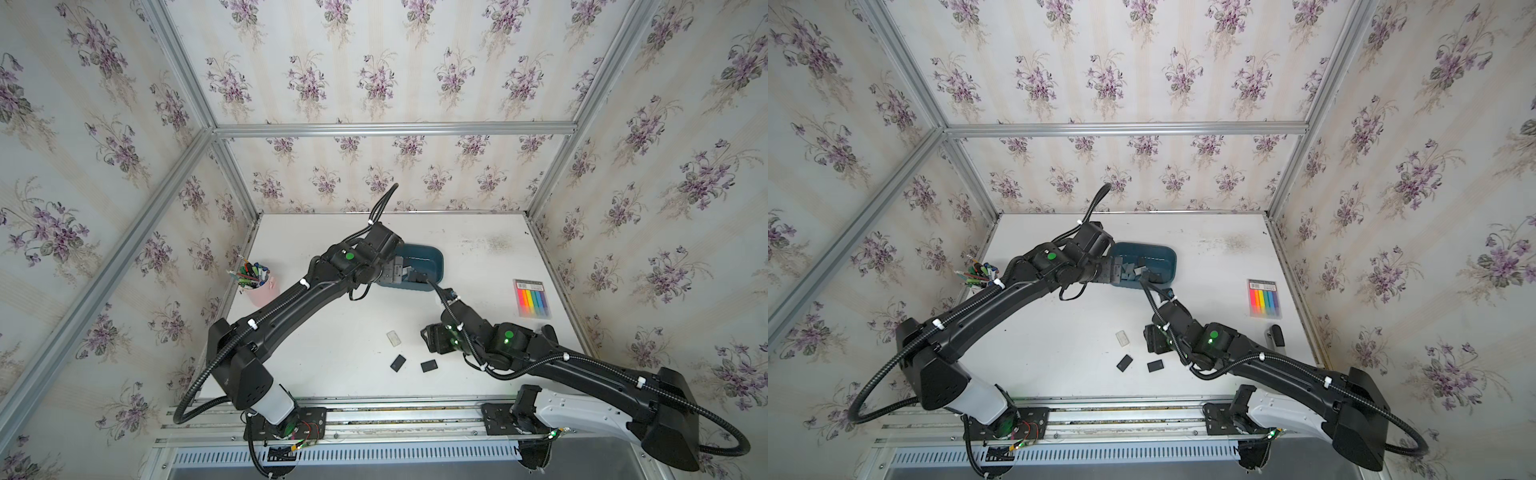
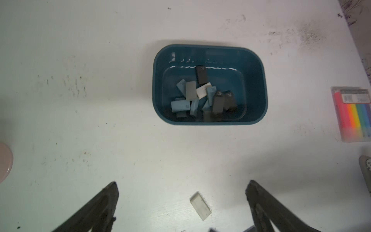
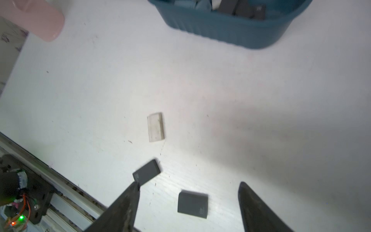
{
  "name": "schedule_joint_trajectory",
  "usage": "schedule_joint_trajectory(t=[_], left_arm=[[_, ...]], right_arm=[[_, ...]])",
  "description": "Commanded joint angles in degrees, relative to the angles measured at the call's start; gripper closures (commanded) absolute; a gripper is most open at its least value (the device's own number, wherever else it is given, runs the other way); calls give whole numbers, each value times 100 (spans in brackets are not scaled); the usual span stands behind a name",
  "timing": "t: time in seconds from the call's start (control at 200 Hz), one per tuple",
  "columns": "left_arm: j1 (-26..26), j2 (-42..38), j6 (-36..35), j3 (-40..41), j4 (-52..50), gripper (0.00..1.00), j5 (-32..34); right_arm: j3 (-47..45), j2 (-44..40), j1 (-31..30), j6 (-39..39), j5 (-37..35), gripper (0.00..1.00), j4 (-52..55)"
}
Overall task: Put the eraser in the storage box
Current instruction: Pick up the eraser from the center of the board.
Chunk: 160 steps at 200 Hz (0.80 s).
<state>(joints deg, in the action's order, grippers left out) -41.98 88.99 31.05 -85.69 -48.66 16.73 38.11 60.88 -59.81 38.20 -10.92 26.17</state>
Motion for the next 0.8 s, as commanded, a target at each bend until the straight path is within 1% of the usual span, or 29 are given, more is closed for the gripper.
schedule_joint_trajectory(t=[0.0, 0.06, 0.155, 0.21, 0.225, 0.285, 0.445, 0.604, 0.694, 0.794], left_arm=[[-134, -279, 377, 525, -129, 1, 231], [-214, -426, 485, 856, -161, 1, 305], [-267, -676, 667, 1328, -183, 1, 335], [-285, -738, 729, 1566, -158, 1, 331], [-291, -915, 730, 1625, -153, 1, 319], [-302, -1074, 758, 1822, -165, 1, 372], [-304, -1322, 780, 2121, -227, 1, 445], [-320, -1443, 789, 2312, -187, 1, 463], [-324, -1412, 798, 2340, -220, 1, 454], [-337, -1436, 854, 2410, -235, 1, 423]], right_arm=[[-351, 113, -540, 987, -112, 22, -116], [-446, 262, -835, 1268, -204, 22, -58], [-562, 455, -1124, 1537, -176, 22, -68], [-648, 545, -1200, 1632, -116, 22, -149], [-663, 568, -1215, 1649, -94, 22, -168], [-691, 654, -1259, 1720, -44, 22, -162], [-729, 712, -1395, 2070, -208, 23, 254], [-581, 972, -1398, 1912, -455, 23, 242], [-286, 1387, -1396, 1760, -650, 23, 396], [-39, 1803, -1393, 1664, -766, 21, 468]])
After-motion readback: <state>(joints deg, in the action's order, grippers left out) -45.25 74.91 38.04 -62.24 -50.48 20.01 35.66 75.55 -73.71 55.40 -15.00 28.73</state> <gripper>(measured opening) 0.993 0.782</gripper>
